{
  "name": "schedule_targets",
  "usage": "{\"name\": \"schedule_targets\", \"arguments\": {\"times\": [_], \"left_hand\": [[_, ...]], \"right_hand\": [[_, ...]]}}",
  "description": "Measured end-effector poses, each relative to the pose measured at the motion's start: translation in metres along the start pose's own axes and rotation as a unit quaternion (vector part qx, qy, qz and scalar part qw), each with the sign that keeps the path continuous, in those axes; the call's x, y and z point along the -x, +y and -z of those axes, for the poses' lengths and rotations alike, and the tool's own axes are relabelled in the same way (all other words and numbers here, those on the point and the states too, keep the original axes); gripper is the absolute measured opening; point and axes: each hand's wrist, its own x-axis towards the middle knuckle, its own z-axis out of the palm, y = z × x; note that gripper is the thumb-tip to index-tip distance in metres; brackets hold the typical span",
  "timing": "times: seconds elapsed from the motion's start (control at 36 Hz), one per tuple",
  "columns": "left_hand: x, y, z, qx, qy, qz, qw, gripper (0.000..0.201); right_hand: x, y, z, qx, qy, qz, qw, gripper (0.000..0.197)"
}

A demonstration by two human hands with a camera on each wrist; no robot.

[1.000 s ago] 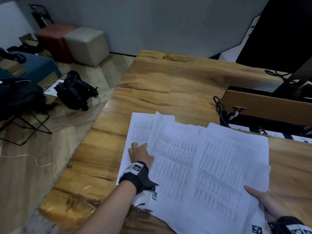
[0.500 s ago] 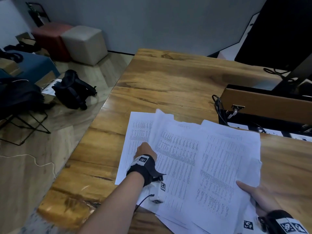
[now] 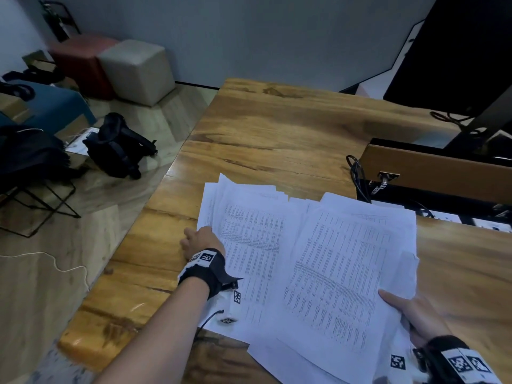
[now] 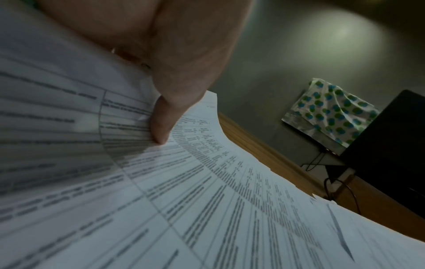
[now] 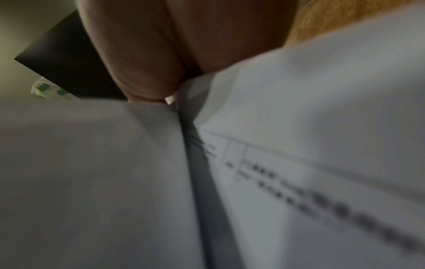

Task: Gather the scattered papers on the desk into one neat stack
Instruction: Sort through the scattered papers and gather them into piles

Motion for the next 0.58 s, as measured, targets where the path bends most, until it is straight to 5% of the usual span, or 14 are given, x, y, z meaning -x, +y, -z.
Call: {"name": "schedule_targets", "arguments": {"times": [0.19,0.31,0.39,0.47,0.53,0.58], "left_hand": [[-0.009,-0.005,0.011,0.099,-0.024,-0.039,0.994,0.021],[-0.009,-0.005,0.039,0.157,0.019,-0.107,0.982,0.024],[-0.001,0.002,0.079,0.224,0.063,-0.160,0.959,0.055],[0.015,0.012,0.128,0.278,0.080,-0.226,0.930,0.077],[0.027,0.018,0.154,0.280,0.060,-0.271,0.919,0.059],[0.035,0.023,0.170,0.302,0.018,-0.305,0.903,0.033]], "right_hand": [[0.001,0.000,-0.006,-0.012,-0.021,0.005,1.000,0.030],[0.001,0.000,-0.012,-0.014,-0.028,0.006,0.999,0.033],[-0.003,-0.001,-0.018,-0.019,-0.030,0.006,0.999,0.033],[-0.006,-0.003,-0.028,-0.019,-0.039,0.002,0.999,0.069],[-0.009,-0.004,-0.036,-0.016,-0.051,0.003,0.999,0.077],[-0.011,-0.006,-0.046,-0.011,-0.053,0.008,0.999,0.045]]}}
